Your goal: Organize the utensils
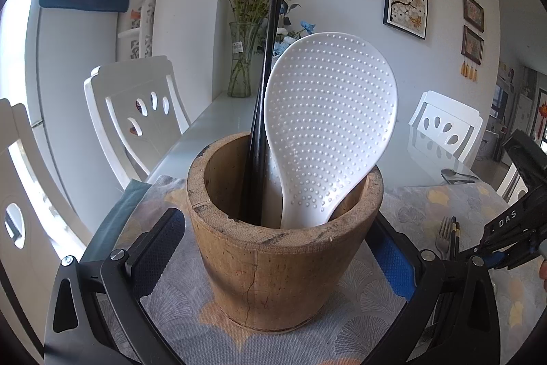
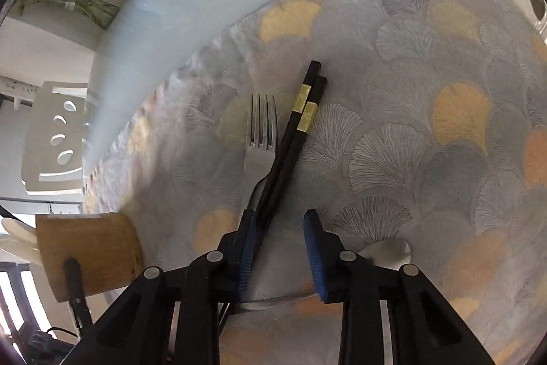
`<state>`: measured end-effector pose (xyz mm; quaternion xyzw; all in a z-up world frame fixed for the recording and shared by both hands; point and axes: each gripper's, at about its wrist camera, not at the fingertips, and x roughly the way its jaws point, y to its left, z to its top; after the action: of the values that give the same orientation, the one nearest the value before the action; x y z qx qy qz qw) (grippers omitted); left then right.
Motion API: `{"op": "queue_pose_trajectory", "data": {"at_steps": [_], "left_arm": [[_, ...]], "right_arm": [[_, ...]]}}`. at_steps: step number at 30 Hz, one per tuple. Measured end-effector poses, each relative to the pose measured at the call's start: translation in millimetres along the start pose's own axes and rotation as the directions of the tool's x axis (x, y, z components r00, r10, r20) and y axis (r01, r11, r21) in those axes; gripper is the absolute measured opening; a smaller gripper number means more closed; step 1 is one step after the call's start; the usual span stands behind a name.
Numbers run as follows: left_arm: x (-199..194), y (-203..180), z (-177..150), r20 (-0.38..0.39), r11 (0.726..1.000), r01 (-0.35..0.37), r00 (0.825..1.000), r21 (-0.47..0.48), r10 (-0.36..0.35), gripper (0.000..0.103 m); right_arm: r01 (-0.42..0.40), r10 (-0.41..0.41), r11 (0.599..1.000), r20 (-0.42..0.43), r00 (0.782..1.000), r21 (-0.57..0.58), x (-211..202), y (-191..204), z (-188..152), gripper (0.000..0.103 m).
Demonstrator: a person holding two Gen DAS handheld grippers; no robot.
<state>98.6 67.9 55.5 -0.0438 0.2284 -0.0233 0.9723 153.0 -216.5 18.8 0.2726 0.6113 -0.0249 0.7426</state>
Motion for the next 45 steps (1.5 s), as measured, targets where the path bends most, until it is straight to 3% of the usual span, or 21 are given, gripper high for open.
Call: {"op": "queue_pose_trajectory", "data": {"at_steps": [5, 8, 10, 12, 15, 17, 20, 25, 34, 37, 41, 45], "left_arm": [[0, 0, 0, 0.000, 1.000, 0.000, 1.000, 0.000, 0.000, 0.103], [0, 0, 0, -0.001, 1.000, 0.002, 1.000, -0.002, -0.002, 0.103], [0, 0, -1, -0.002, 1.000, 0.005, 1.000, -0.005, -0.005, 0.103], [1, 0, -1, -0.003, 1.000, 0.008, 1.000, -0.007, -0.008, 0.103], [0, 1, -1, -0.004, 1.000, 0.008, 1.000, -0.007, -0.008, 0.103], [0, 1, -1, -0.004, 1.000, 0.008, 1.000, -0.008, -0.008, 0.103], [0, 1, -1, -0.004, 1.000, 0.008, 1.000, -0.008, -0.008, 0.103], [1, 1, 0, -0.004, 1.000, 0.008, 1.000, -0.008, -0.008, 0.103], [1, 1, -1, -0.004, 1.000, 0.009, 1.000, -0.009, -0.009, 0.103], [2, 1, -1, -0.006, 1.000, 0.012, 1.000, -0.013, -0.013, 0.103], [2, 0, -2, -0.007, 1.000, 0.014, 1.000, -0.014, -0.014, 0.103], [2, 0, -2, -0.007, 1.000, 0.014, 1.000, -0.014, -0.014, 0.103]], "right_arm": [[0.042, -0.042, 0.998, 0.004, 0.999, -0.046, 5, 6, 5, 0.029], [0.169, -0.170, 0.970, 0.009, 0.985, -0.176, 10, 24, 4, 0.018], [0.212, -0.210, 0.950, 0.034, 0.977, -0.229, 10, 29, -2, 0.018], [0.155, -0.150, 0.971, 0.038, 0.988, -0.181, 4, 19, -4, 0.018], [-0.005, 0.007, 0.999, 0.039, 0.999, -0.042, -3, -8, -6, 0.018], [-0.033, 0.033, 0.999, 0.036, 0.999, -0.021, -3, -18, -6, 0.015], [-0.011, 0.013, 0.999, 0.044, 0.999, -0.037, -6, -17, -5, 0.012], [-0.100, 0.097, 0.994, 0.073, 0.993, 0.040, -13, -38, -9, 0.012], [0.013, -0.011, 1.000, 0.059, 0.998, -0.029, -12, -25, -9, 0.009], [-0.067, 0.067, 0.998, 0.094, 0.993, -0.004, -19, -31, -9, 0.011], [-0.046, 0.043, 0.999, 0.113, 0.993, 0.025, -26, -40, -6, 0.011], [-0.073, 0.071, 0.997, 0.095, 0.993, 0.017, -23, -40, -5, 0.012]]}}
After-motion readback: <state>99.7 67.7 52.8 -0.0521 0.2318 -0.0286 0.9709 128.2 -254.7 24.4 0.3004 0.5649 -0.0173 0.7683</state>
